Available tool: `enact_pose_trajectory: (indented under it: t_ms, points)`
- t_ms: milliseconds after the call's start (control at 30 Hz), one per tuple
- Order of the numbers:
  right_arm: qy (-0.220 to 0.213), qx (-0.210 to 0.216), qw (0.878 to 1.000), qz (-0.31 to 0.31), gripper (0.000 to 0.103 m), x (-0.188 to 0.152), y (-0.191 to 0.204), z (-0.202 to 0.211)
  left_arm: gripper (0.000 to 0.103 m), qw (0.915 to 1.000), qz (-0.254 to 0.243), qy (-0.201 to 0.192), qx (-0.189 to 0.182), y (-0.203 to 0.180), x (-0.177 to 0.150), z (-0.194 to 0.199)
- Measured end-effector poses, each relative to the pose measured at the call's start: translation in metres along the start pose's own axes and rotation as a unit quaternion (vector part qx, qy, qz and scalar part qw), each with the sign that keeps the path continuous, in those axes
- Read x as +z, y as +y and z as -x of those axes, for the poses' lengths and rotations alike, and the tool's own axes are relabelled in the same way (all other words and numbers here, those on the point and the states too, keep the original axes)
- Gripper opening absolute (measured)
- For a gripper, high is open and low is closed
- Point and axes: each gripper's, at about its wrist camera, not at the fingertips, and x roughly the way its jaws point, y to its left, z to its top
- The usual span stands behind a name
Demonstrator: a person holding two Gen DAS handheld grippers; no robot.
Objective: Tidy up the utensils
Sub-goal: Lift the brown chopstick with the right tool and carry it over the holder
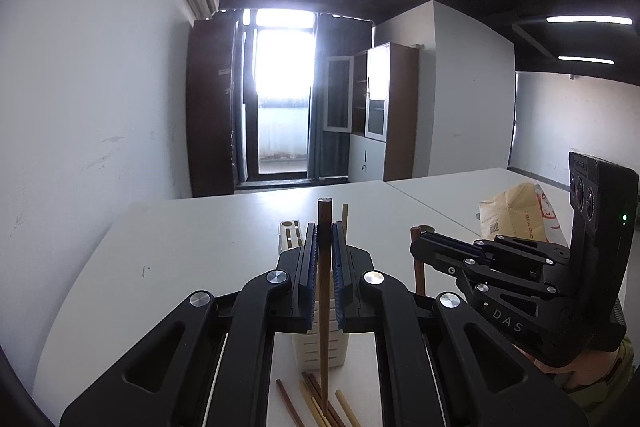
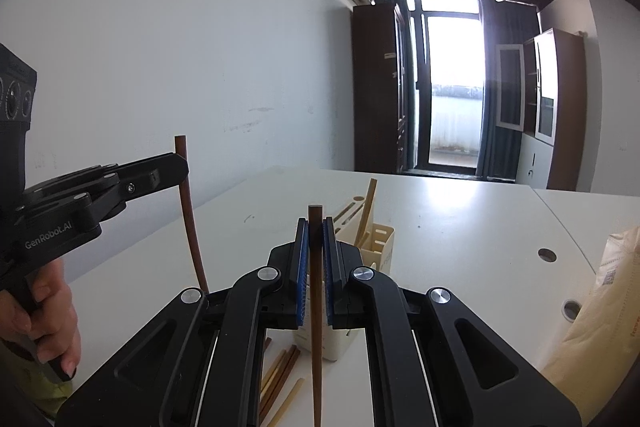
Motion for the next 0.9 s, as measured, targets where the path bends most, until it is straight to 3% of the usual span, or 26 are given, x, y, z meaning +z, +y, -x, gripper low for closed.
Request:
enact_pose_trajectory:
  t_ms: [467,900]
  points:
    - [-0.058,0.003,0.998,0.005,0.008,0.032,-0.006,0.002,0.006,0.9974,0.026,-0.067,-0.004,0.01,0.02,0.007]
    - [-0.147,0.017,0.989,-0.023,0.008,0.051,-0.022,0.014,0.006,0.991,0.037,-0.129,0.002,0.017,0.028,0.013]
